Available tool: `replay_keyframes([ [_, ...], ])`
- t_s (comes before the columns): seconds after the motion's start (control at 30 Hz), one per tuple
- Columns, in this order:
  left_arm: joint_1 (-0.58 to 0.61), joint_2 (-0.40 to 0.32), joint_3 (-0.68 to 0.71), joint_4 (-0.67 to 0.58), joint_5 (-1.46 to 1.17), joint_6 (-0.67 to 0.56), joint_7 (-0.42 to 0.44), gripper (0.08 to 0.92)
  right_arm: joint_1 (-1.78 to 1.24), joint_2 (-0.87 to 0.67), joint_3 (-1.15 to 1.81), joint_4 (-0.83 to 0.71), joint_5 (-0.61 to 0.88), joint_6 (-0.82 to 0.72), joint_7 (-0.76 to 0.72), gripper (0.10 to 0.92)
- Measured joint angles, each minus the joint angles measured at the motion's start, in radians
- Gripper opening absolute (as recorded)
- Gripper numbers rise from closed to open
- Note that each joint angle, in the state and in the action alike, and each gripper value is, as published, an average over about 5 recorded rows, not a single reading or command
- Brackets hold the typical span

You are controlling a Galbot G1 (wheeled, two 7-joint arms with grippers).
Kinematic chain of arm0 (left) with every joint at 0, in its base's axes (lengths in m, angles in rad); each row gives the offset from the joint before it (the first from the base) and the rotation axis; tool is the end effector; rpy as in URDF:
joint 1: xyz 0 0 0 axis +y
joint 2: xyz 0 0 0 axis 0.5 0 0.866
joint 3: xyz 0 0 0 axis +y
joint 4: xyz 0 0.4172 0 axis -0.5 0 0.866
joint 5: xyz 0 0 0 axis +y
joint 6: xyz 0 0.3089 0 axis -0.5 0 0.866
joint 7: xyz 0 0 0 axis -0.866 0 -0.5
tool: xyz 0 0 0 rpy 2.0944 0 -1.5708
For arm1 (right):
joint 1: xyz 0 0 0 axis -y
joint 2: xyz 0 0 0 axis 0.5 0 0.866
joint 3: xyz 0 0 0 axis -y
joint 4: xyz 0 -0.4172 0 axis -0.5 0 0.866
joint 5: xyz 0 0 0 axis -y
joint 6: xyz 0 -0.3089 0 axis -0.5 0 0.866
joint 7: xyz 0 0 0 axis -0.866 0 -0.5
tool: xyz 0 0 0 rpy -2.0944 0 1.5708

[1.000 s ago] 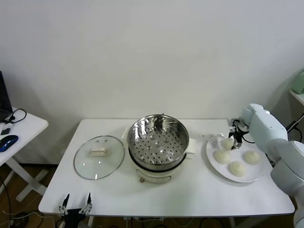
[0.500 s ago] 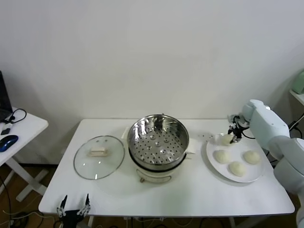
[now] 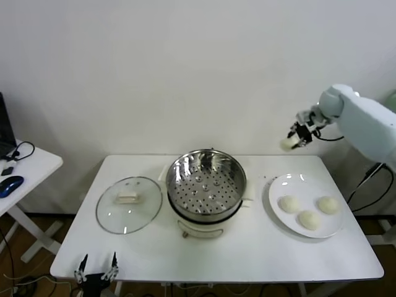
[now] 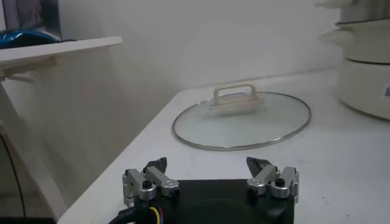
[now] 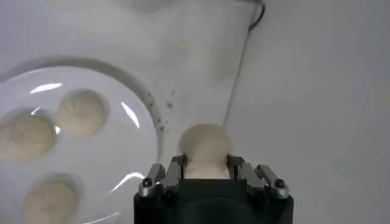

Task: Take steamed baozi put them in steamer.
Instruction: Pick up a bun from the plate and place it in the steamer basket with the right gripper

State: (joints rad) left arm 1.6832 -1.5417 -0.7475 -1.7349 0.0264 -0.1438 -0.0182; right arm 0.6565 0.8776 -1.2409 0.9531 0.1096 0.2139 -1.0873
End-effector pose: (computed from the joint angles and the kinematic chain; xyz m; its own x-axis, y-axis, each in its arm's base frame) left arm 0.0225 0.0783 -0.4698 -0.9288 -0.2167 0.3006 -0.1666 0.9688 0.1836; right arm 0.6174 -0.1908 0.0336 -0.3992 -0.1695 0.9011 -0.8009 -0.4139 -0.4326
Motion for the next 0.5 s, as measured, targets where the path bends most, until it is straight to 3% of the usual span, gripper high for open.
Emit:
replay_keyframes([
  [0.27, -0.003, -0.008, 0.006, 0.003, 0.009, 0.0, -0.005, 0.823, 0.169, 0.031, -0.121, 0.271, 0.031, 0.058, 0.034, 0.492],
  [0.5, -0.003, -0.012, 0.002, -0.003, 0.007, 0.0, -0.006, 0.823, 0.184, 0.136, -0.169, 0.336, -0.091, 0.165, 0.113, 0.492],
])
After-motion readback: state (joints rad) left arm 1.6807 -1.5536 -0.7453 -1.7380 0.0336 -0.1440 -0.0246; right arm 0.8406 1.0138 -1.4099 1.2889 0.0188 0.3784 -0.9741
